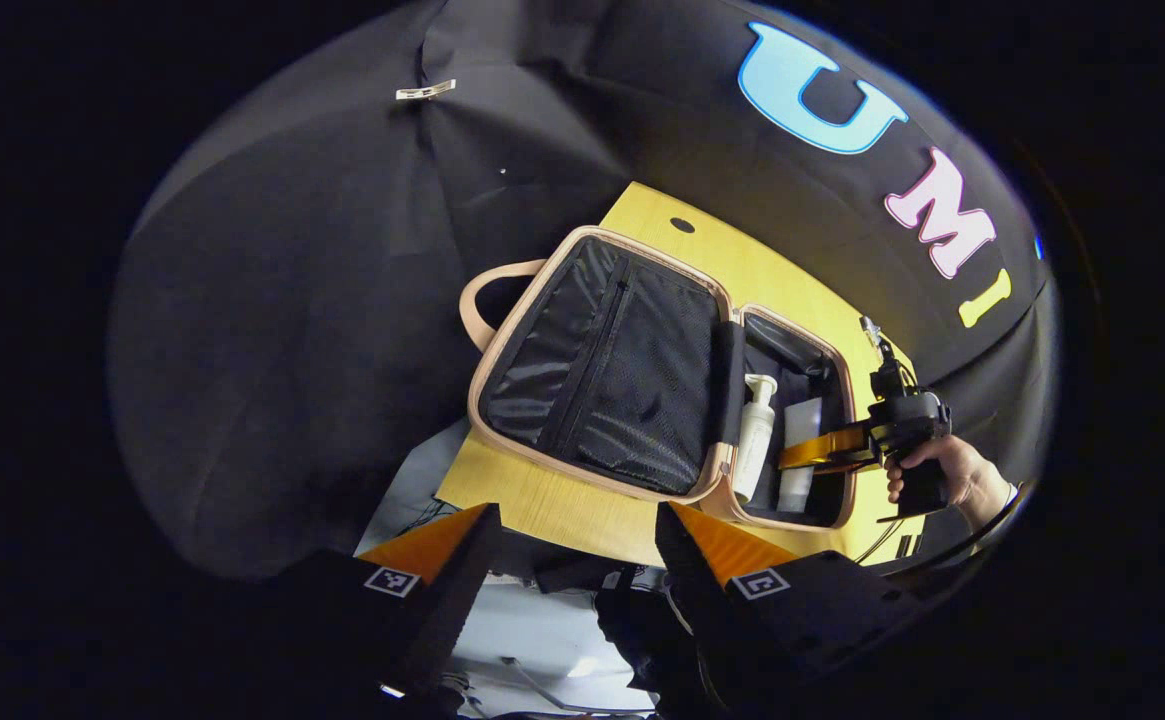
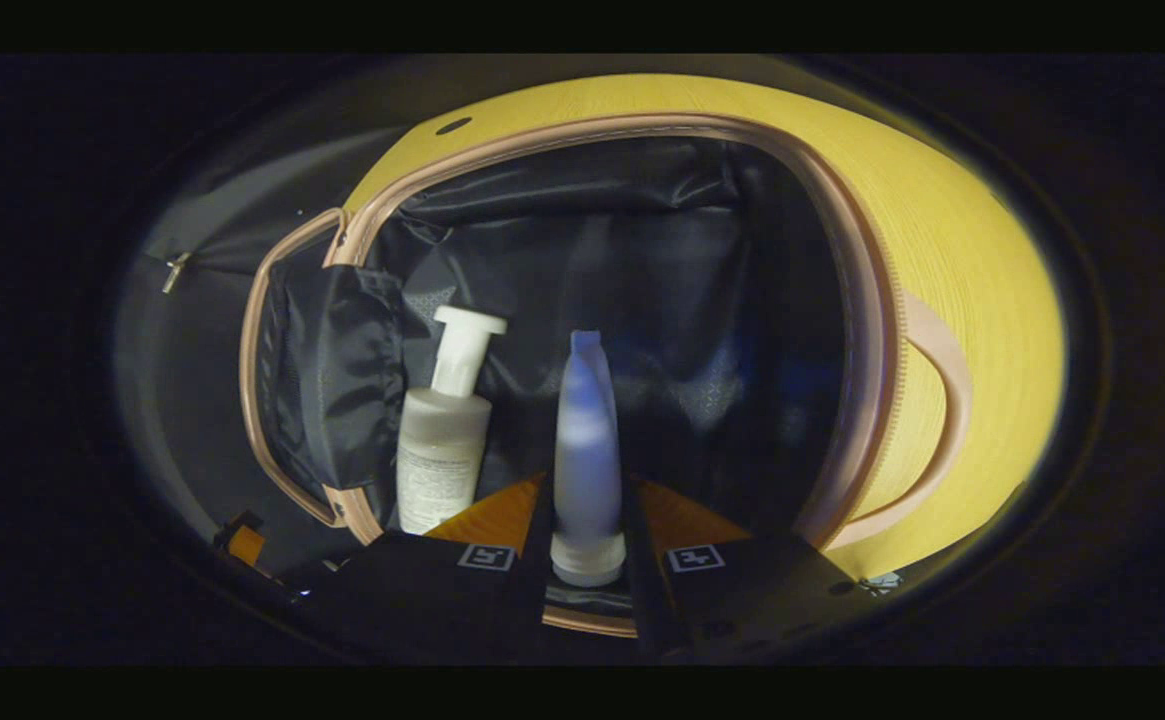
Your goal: First open the suitcase, pack the skin care products into it, and then close the suitcase.
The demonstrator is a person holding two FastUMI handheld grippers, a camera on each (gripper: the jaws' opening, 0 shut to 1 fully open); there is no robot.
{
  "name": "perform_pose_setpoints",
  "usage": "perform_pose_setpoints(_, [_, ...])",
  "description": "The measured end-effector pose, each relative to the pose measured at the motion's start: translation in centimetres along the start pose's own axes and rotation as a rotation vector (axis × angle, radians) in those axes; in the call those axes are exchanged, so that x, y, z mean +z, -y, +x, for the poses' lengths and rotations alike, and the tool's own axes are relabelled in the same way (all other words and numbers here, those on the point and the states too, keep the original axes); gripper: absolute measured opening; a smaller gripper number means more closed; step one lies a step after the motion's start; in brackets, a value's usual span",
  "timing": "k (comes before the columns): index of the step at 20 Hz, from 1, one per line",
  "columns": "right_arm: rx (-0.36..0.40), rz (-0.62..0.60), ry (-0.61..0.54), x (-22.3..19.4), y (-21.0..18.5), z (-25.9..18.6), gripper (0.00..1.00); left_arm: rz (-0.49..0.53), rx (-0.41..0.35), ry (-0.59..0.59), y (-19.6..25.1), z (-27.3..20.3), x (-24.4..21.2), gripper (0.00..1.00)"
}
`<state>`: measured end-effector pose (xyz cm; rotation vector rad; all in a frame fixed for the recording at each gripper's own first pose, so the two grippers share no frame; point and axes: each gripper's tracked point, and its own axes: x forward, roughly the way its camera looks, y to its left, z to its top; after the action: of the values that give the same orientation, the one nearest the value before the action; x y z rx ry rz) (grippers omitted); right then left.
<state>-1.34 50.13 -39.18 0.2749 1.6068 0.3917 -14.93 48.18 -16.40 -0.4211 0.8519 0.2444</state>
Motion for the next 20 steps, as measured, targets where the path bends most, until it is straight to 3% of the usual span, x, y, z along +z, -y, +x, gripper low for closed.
perform_pose_setpoints(1, [0.011,-0.001,0.022,0.2,-0.4,-0.5,0.36,-0.005,0.01,0.003,-0.3,0.3,0.3,0.97])
perform_pose_setpoints(6, [0.115,-0.14,0.233,1.9,-1.9,-6.7,1.0,-0.089,0.005,0.063,-2.0,1.0,4.4,0.97])
perform_pose_setpoints(8, [0.2,-0.187,0.337,2.5,-2.5,-10.2,0.98,-0.109,0.019,0.084,-2.9,2.2,6.7,0.97])
perform_pose_setpoints(10, [0.264,-0.231,0.358,2.1,-2.6,-13.6,0.98,-0.132,0.029,0.093,-4.0,3.9,9.7,0.97])
perform_pose_setpoints(15, [0.261,-0.232,0.44,2.4,0.6,-17.6,0.98,-0.204,0.059,0.042,-6.7,9.0,15.2,0.97])
perform_pose_setpoints(20, [0.217,-0.235,0.44,0.7,4.5,-18.5,0.98,-0.163,0.196,-0.044,-10.4,13.5,17.2,0.97])
